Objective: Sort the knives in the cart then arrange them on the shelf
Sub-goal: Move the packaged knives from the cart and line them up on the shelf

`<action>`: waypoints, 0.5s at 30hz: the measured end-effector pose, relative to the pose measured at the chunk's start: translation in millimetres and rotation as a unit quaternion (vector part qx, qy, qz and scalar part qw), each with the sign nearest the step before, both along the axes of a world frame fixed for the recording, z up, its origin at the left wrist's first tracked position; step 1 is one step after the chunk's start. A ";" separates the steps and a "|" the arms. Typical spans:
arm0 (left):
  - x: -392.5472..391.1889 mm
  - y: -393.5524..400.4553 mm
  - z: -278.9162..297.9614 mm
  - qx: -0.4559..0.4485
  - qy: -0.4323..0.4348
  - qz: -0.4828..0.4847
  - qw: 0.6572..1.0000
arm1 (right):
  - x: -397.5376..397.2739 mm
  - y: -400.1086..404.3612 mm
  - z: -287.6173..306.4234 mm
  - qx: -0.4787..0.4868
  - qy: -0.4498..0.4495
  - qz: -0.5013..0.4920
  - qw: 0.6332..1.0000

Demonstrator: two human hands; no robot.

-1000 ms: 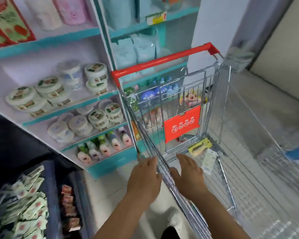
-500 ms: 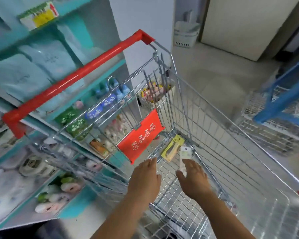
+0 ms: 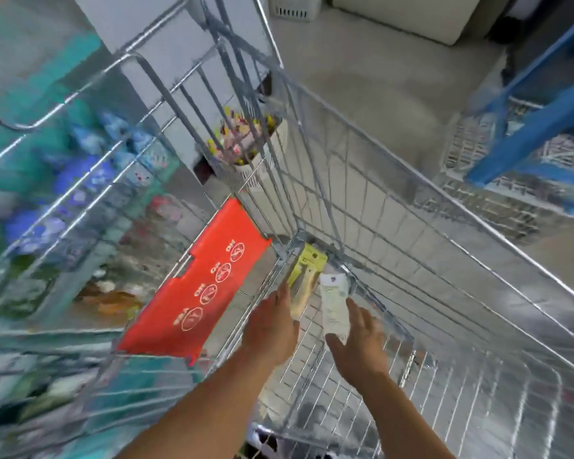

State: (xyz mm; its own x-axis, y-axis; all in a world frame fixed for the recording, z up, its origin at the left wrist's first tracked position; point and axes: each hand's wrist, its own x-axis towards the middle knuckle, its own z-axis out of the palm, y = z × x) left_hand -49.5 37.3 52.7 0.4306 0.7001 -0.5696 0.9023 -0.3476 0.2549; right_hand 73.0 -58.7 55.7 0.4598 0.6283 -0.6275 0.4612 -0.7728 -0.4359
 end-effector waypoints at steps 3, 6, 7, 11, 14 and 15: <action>9.3 16.3 -39.5 -0.004 -0.014 0.010 1.000 | -0.7 11.7 -39.1 -0.017 0.000 -0.016 1.000; 17.9 29.0 -71.9 0.010 -0.008 0.007 1.000 | -0.8 21.3 -69.8 -0.033 -0.004 -0.024 0.999; 20.4 31.8 -80.7 0.010 -0.006 0.007 1.000 | -0.7 23.9 -78.2 -0.032 -0.012 -0.024 0.999; 27.5 35.2 -109.2 0.022 0.005 0.011 1.000 | -4.5 33.1 -99.8 -0.028 -0.043 -0.031 0.998; 33.7 31.1 -119.9 0.049 0.006 0.026 0.998 | -9.4 35.5 -109.1 -0.024 -0.071 -0.041 0.996; 35.5 29.2 -122.1 0.051 0.000 0.035 0.998 | -10.2 35.8 -111.5 -0.024 -0.080 -0.048 0.995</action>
State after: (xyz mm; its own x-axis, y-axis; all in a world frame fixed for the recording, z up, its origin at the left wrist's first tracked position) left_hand -13.9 66.5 -69.4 0.3792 0.7827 -0.4936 0.9251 -0.3084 0.2216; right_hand 62.7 -22.8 -55.8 0.6121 0.5482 -0.5699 0.4456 -0.8345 -0.3242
